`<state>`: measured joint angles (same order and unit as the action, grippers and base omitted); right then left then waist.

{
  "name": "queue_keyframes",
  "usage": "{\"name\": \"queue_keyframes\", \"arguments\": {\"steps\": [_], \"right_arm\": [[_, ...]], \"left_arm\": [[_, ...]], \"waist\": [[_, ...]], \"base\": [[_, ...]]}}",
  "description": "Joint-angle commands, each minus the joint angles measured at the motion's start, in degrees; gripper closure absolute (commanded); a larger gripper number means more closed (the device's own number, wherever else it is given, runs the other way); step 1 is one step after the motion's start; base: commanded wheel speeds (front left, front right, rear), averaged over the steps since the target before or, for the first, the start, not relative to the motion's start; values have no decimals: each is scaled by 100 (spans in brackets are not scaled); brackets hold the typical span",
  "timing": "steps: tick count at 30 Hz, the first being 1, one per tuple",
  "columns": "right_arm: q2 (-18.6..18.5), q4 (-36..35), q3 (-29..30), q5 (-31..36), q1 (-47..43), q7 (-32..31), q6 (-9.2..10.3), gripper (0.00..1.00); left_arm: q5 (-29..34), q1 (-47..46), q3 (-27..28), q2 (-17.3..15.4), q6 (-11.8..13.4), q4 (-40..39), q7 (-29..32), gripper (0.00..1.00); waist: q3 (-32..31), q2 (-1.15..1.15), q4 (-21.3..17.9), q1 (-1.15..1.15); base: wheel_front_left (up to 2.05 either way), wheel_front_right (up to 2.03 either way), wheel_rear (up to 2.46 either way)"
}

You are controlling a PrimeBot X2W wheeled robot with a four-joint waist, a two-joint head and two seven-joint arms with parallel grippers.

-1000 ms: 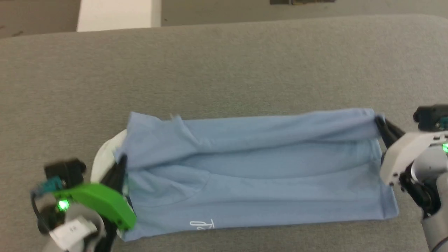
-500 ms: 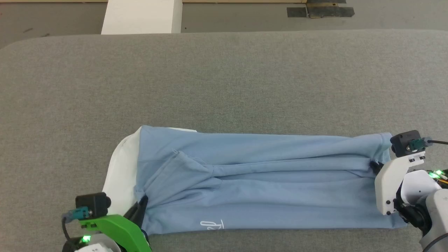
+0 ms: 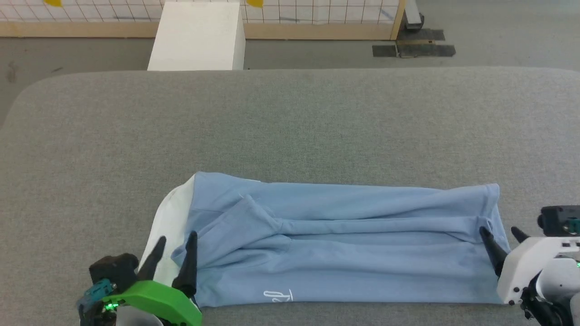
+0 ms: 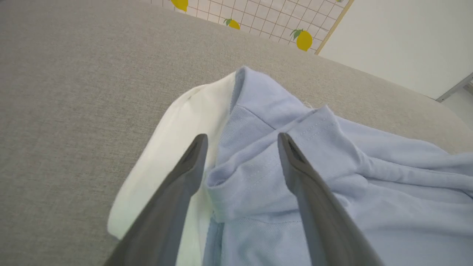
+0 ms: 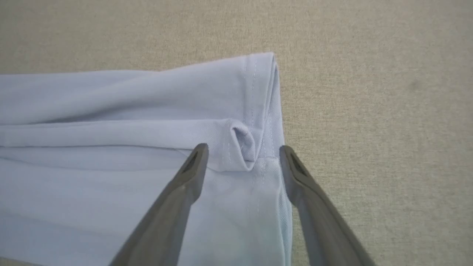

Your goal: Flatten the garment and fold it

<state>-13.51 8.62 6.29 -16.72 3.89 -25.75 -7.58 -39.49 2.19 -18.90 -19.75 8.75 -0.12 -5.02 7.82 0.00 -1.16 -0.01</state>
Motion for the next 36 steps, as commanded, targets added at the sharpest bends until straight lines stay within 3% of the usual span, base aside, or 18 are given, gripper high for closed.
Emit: {"name": "queue_keyframes", "arguments": {"steps": [1,9,17,21,25,32,33,36], "right_arm": [[115,-174,110,18,-103,197,9,0],[770,-533,637,211,-142,939,9,0],[1026,-58,993,450,278,1123,9,0],[1054,450,1158,583,566,855,9,0],[1061,1177,1281,684,921,189,9,0],[1062,1614,1253,923,1062,-934,9,0],[1062,1623,1256,906,1060,-1107,9,38],[1062,1551,1240,857,1059,-1365,9,95]], "left_arm": [[153,-82,34,39,70,21,-169,0],[905,-694,171,180,366,333,-902,0],[1666,-1257,549,453,267,554,-995,0],[1955,-1340,769,650,66,669,-997,0],[2207,-1341,1002,914,-138,744,-997,0],[2397,-1333,1282,1125,-408,887,-998,0],[2424,-1327,1319,1153,-440,907,-998,0],[2488,-1321,1411,1216,-516,946,-998,0]], "waist": [[-32,0,7,1],[-23,0,-37,1],[-19,0,-77,1],[-16,0,-109,1],[9,0,-117,1],[34,0,-70,1],[34,0,-65,1],[37,0,-58,1]], "base": [[0,0,0],[0,0,0],[0,0,0],[0,0,0],[0,0,0],[0,0,0],[0,0,0],[0,0,0]]}}
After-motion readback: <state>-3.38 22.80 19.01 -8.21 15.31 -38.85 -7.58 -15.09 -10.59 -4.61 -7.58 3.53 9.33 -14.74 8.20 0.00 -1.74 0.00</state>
